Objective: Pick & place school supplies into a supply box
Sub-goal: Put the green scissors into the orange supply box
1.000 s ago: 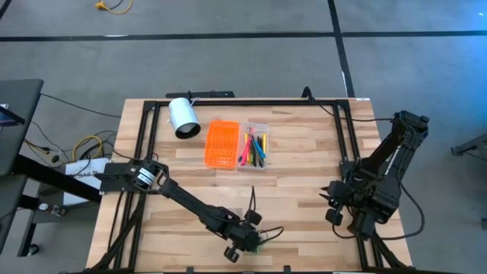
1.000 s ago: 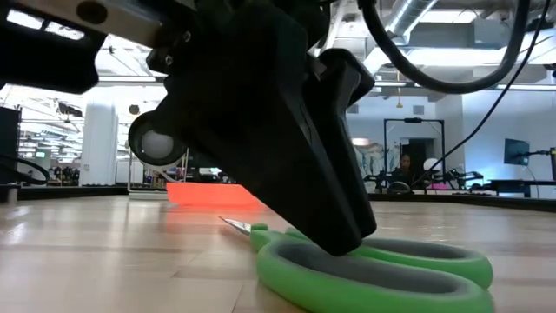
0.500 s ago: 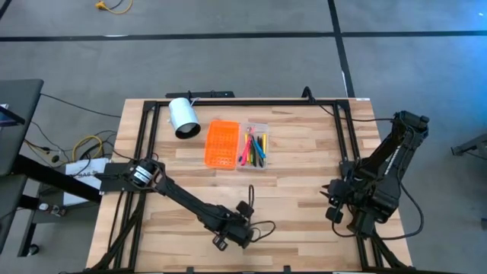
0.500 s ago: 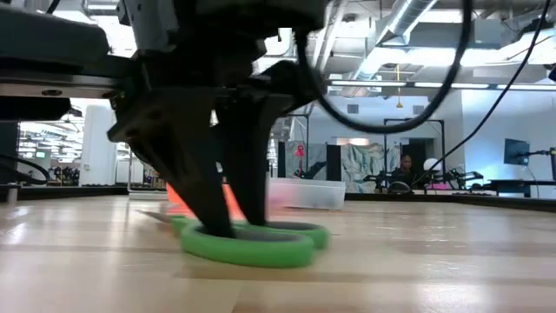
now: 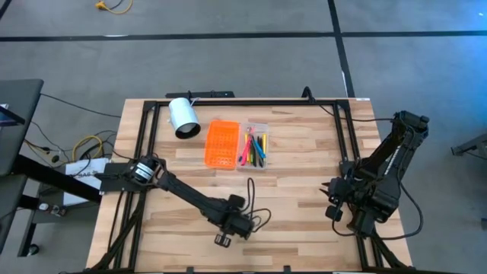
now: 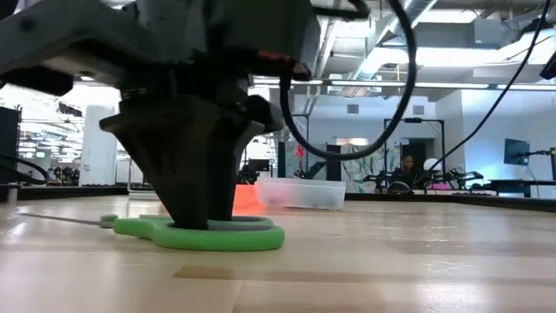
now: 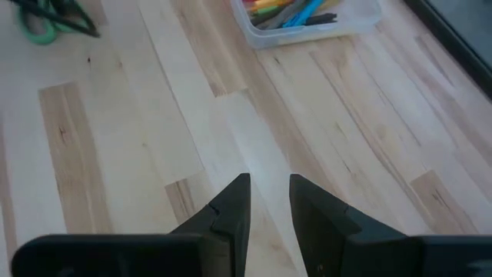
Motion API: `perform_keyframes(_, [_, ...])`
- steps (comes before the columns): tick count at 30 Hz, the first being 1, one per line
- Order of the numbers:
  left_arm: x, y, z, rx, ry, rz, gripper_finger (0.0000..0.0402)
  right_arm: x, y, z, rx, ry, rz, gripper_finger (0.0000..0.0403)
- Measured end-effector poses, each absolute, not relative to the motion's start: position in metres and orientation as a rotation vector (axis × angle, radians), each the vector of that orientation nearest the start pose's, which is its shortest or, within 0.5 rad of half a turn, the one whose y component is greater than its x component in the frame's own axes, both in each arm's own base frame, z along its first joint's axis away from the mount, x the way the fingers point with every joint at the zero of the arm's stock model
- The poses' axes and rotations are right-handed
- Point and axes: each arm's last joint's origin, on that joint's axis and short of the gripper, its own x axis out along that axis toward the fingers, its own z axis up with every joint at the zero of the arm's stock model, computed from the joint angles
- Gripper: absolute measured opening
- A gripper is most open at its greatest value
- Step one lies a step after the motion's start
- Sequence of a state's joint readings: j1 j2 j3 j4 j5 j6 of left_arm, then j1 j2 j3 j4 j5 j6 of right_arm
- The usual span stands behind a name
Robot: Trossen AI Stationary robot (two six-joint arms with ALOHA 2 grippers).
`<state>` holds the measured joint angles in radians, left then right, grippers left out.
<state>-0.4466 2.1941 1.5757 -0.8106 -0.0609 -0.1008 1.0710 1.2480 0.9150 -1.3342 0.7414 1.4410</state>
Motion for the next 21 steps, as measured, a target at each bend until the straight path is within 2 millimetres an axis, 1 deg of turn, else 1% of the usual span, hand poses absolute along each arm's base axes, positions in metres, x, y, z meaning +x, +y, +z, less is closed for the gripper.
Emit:
perform_keyframes(4, [0.385, -0.170, 0.129, 0.115, 1.438, -0.155, 0.0096, 0.103, 0.148, 0.242, -0.001, 0.865, -0.455, 0.0086])
perform_keyframes(10, [0.390, -0.149, 0.129, -0.061, 1.476, 0.016, 0.0096, 0.103, 0.148, 0.242, -0.001, 0.865, -0.455, 0.0086])
perform_keyframes(13, [0.393, -0.140, 0.129, -0.094, 1.476, 0.081, 0.0096, 0.103, 0.148, 0.242, 0.000, 0.865, -0.455, 0.0086])
perform_keyframes(17, [0.395, -0.132, 0.129, -0.099, 1.474, 0.113, 0.0094, 0.103, 0.148, 0.242, 0.001, 0.864, -0.454, 0.0086])
perform_keyframes(21, [0.397, -0.125, 0.129, -0.094, 1.466, 0.134, 0.0072, 0.103, 0.148, 0.242, 0.004, 0.864, -0.455, 0.0086])
